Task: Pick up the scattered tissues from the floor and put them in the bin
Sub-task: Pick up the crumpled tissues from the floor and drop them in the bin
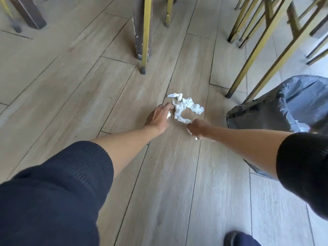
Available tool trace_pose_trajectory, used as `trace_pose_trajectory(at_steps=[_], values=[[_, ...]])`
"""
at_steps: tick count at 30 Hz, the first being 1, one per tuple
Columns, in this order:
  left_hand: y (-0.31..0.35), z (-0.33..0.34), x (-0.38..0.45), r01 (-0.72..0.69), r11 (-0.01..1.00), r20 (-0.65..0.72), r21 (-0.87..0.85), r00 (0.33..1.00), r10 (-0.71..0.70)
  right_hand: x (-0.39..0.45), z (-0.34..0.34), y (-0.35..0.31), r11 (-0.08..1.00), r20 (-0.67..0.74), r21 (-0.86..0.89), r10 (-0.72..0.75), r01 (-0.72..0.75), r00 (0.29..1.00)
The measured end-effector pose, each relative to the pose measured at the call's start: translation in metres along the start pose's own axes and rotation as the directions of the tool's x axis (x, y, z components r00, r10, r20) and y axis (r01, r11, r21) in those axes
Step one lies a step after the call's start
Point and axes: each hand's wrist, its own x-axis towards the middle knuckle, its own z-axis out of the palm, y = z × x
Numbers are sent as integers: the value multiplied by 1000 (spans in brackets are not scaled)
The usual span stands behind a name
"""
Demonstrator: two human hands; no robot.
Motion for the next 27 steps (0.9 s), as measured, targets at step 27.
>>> trace_pose_trajectory(at_steps=[27], values=[[34, -69, -32, 259, 915, -70, -308, 954, -293, -58, -64, -25, 994, -7, -72, -82, 82, 997]])
